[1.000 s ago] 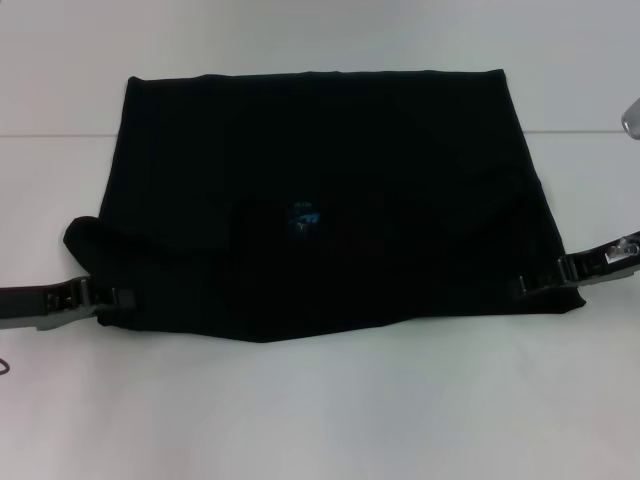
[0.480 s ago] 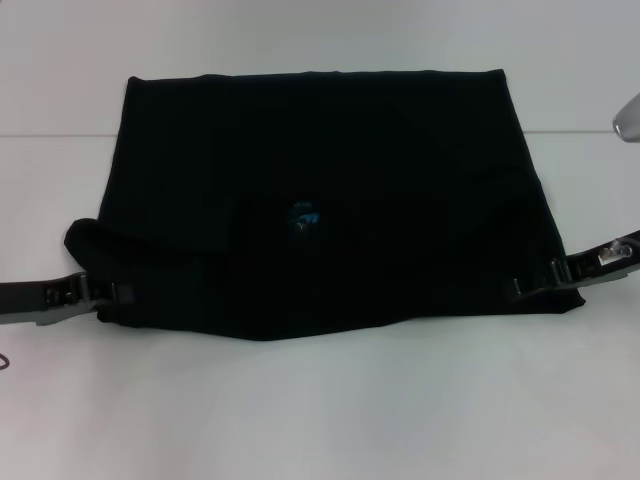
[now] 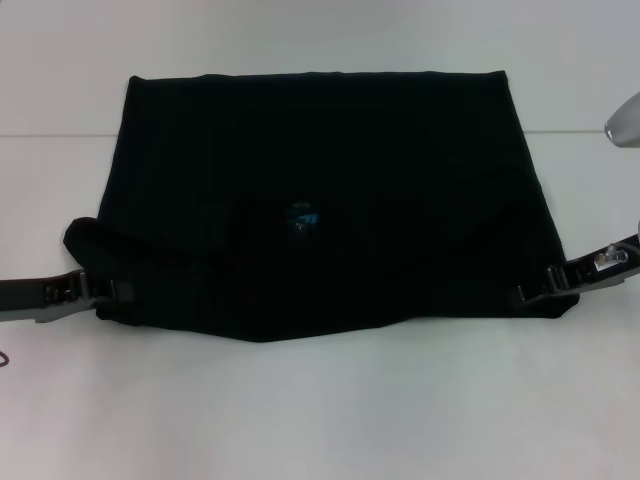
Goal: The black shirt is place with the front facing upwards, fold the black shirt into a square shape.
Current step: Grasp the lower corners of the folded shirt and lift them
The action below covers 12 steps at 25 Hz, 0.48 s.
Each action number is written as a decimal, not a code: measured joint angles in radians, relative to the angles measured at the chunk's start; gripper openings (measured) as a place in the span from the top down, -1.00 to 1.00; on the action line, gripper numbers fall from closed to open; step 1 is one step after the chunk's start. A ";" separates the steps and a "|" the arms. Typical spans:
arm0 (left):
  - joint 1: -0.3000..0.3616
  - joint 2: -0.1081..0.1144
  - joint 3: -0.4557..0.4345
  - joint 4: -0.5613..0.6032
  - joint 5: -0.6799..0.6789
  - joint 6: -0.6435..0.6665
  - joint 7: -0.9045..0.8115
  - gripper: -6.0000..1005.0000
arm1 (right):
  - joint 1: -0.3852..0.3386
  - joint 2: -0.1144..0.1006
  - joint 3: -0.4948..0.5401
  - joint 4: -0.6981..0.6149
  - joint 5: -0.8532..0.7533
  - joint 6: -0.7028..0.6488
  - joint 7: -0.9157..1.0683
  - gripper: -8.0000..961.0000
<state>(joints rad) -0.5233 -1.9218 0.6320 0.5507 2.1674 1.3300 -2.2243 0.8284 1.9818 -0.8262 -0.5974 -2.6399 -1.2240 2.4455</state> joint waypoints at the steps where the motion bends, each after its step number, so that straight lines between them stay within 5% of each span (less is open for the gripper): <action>1: 0.000 0.000 0.000 0.000 0.000 0.000 0.000 0.93 | 0.000 0.000 -0.002 0.000 0.000 0.000 0.001 -0.42; 12: 0.000 0.002 0.000 0.000 0.000 -0.002 0.000 0.93 | 0.000 -0.007 -0.002 -0.001 0.000 0.001 0.019 0.44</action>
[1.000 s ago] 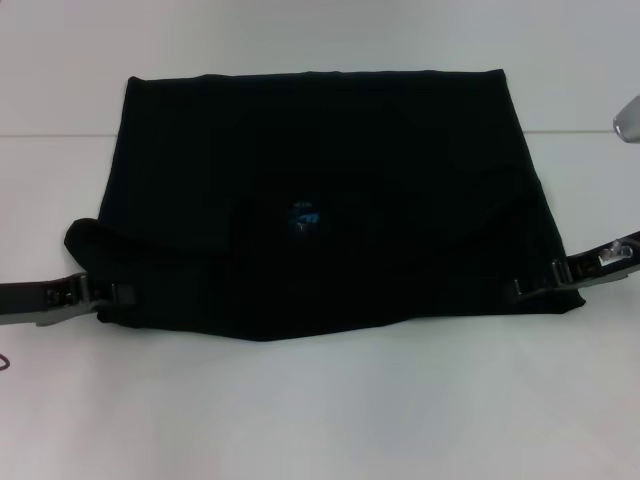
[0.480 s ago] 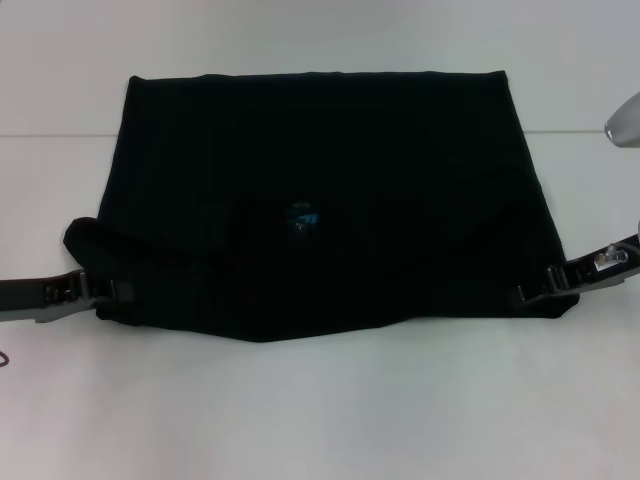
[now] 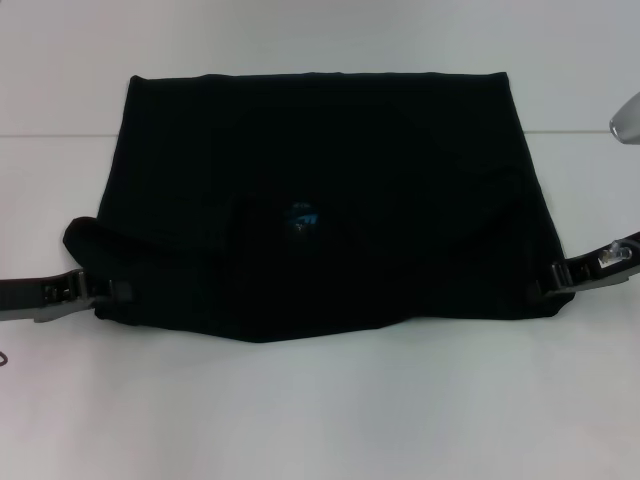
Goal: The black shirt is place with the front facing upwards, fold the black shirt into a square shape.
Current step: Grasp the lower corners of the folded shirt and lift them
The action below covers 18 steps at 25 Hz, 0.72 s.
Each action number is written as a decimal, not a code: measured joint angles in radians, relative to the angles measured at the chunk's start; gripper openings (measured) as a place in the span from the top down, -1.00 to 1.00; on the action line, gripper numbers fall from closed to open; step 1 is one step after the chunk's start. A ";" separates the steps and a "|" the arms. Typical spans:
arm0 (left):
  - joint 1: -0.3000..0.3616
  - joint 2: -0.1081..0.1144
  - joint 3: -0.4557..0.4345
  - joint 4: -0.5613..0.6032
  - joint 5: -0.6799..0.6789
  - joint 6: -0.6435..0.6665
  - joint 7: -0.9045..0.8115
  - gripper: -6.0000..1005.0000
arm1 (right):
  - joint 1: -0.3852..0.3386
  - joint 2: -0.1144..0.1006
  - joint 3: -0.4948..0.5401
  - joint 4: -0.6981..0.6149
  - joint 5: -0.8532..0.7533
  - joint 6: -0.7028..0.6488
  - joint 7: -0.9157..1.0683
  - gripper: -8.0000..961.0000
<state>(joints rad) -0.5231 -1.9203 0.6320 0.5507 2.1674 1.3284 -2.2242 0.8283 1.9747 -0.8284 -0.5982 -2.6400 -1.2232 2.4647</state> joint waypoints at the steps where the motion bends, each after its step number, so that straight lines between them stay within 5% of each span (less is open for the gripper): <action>1: 0.000 0.000 0.000 0.000 0.000 0.000 0.000 0.93 | 0.000 0.000 0.000 0.000 0.000 0.000 0.000 0.49; 5: 0.000 0.000 0.000 0.000 0.000 0.000 0.000 0.93 | -0.002 -0.001 0.000 -0.001 0.000 -0.002 0.000 0.70; 18: 0.002 -0.001 0.000 0.010 0.000 0.003 0.006 0.93 | 0.000 -0.007 0.000 -0.009 0.000 -0.031 -0.004 0.91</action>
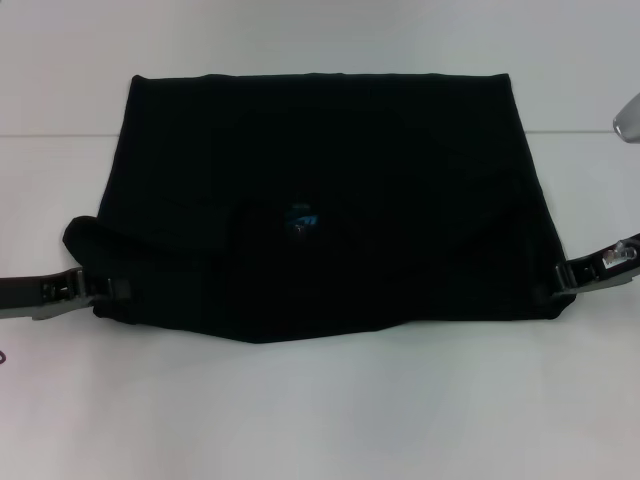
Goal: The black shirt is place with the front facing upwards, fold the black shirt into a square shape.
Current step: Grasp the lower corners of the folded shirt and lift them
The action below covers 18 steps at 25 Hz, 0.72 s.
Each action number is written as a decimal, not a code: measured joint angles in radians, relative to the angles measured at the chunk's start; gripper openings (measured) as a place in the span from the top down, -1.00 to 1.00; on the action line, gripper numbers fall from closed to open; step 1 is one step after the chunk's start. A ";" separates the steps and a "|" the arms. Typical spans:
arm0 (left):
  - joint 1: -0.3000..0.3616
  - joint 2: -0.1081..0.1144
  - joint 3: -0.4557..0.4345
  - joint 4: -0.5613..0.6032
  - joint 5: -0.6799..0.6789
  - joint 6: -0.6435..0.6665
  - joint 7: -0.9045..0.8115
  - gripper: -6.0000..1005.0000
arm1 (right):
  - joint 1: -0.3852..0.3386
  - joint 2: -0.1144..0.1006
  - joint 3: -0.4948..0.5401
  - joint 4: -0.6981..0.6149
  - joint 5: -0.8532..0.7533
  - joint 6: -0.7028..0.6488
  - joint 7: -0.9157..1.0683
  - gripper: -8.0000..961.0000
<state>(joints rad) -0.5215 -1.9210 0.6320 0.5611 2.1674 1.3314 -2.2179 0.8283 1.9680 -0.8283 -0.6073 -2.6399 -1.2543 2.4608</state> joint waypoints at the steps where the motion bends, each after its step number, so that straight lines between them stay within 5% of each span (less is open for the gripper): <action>1: 0.000 0.000 0.000 0.000 0.000 0.000 0.001 0.93 | 0.000 0.000 0.000 0.000 0.000 -0.002 -0.001 0.94; 10: 0.006 0.004 0.000 0.000 0.000 0.064 0.001 0.93 | -0.014 -0.008 0.004 -0.046 0.000 -0.101 -0.008 0.94; 18: 0.047 0.038 0.000 0.000 0.017 0.306 -0.007 0.93 | -0.067 -0.030 0.011 -0.081 0.006 -0.314 -0.052 0.94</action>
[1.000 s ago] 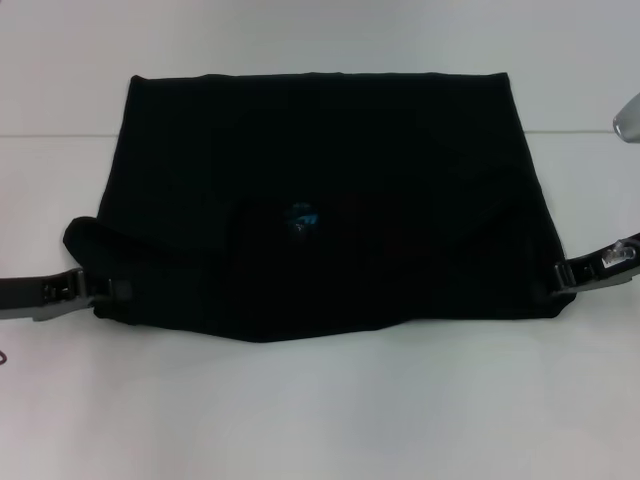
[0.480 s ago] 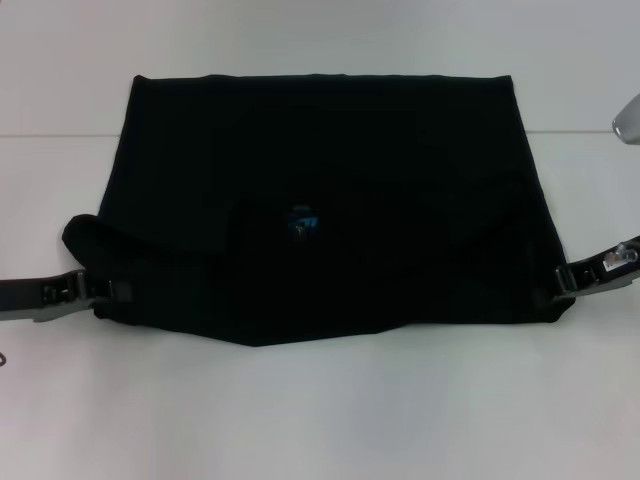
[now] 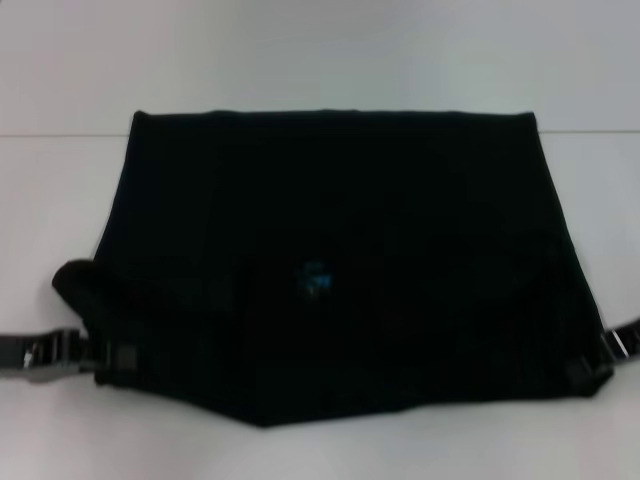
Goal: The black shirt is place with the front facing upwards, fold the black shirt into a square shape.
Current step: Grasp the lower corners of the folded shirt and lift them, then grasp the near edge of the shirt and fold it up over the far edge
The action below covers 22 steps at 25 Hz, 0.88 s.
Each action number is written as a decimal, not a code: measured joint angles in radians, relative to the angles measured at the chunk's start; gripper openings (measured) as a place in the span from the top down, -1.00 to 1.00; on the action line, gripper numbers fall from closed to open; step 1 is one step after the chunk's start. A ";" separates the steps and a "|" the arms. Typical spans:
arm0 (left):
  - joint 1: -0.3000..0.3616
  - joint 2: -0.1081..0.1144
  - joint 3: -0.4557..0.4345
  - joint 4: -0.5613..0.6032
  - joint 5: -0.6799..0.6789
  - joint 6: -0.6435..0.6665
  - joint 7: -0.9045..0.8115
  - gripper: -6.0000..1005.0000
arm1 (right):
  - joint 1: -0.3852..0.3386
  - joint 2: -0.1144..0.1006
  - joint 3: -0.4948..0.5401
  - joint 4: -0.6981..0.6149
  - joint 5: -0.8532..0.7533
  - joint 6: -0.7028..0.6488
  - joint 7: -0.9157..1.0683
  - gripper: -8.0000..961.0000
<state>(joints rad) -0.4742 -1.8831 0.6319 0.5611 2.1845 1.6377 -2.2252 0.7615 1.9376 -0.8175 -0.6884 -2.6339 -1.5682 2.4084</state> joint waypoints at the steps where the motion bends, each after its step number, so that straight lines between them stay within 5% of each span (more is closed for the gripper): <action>1: 0.005 0.003 0.000 0.000 0.006 0.026 -0.001 0.93 | -0.011 -0.004 0.001 0.000 0.000 -0.034 -0.010 0.94; 11: 0.037 0.021 -0.002 0.000 0.188 0.279 -0.007 0.93 | -0.102 -0.019 0.002 -0.001 0.000 -0.230 -0.086 0.94; 22: -0.040 0.023 -0.049 -0.007 0.202 0.276 -0.018 0.93 | -0.089 -0.011 0.116 0.052 0.005 -0.238 -0.130 0.94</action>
<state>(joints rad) -0.5145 -1.8603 0.5826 0.5541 2.3863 1.9136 -2.2436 0.6722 1.9262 -0.7012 -0.6369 -2.6285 -1.8065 2.2782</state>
